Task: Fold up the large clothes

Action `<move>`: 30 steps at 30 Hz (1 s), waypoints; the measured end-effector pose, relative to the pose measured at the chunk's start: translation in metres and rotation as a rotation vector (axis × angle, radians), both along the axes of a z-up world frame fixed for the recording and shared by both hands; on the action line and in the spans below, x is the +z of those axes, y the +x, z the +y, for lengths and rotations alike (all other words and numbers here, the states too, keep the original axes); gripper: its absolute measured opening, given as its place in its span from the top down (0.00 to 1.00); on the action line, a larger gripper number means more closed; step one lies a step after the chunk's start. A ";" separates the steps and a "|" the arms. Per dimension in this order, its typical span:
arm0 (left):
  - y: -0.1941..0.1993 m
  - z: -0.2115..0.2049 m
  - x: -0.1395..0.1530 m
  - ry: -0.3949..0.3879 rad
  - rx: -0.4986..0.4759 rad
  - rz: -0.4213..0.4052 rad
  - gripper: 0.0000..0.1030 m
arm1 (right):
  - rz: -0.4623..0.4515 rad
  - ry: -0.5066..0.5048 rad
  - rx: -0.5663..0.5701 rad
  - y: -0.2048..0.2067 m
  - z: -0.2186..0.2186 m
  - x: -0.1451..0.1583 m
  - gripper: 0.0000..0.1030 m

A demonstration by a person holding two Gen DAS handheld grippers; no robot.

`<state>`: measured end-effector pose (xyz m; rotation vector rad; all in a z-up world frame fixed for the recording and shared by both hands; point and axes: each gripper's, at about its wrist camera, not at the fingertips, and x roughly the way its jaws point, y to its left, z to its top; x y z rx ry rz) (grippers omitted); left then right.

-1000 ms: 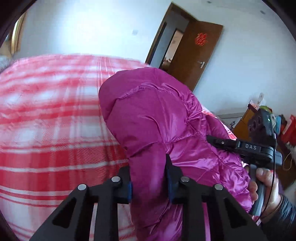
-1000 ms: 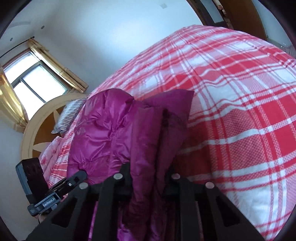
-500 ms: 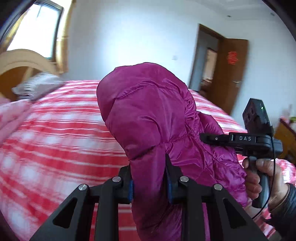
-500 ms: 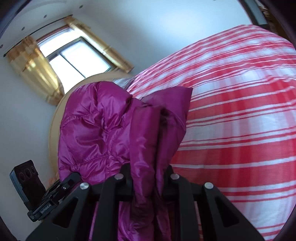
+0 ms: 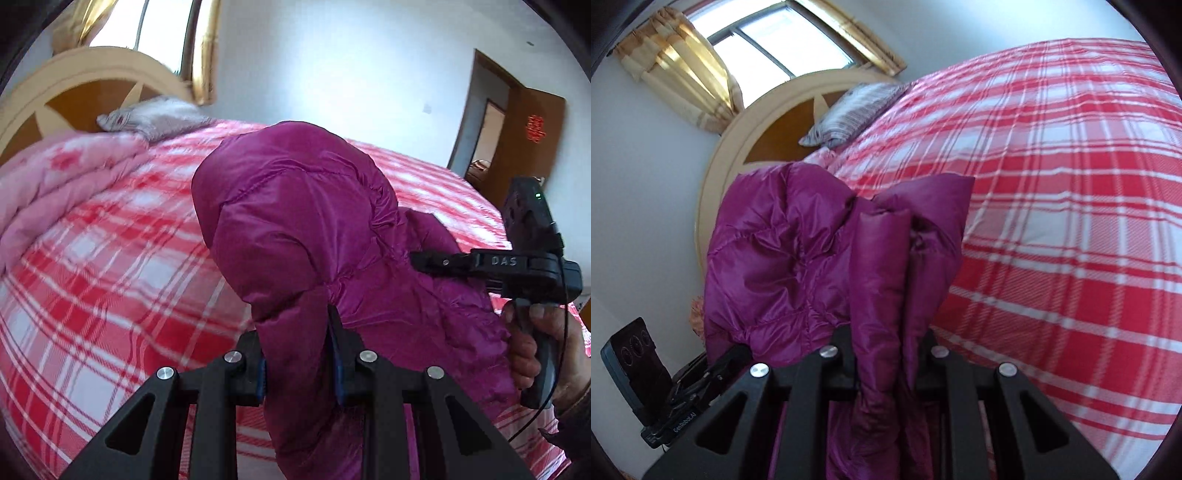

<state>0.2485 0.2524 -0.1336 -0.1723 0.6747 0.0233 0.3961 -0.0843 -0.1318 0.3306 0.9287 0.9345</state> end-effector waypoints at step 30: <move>-0.096 -0.017 0.082 0.195 0.164 -0.174 0.14 | -0.360 -0.223 -0.213 -0.096 -0.022 0.076 0.21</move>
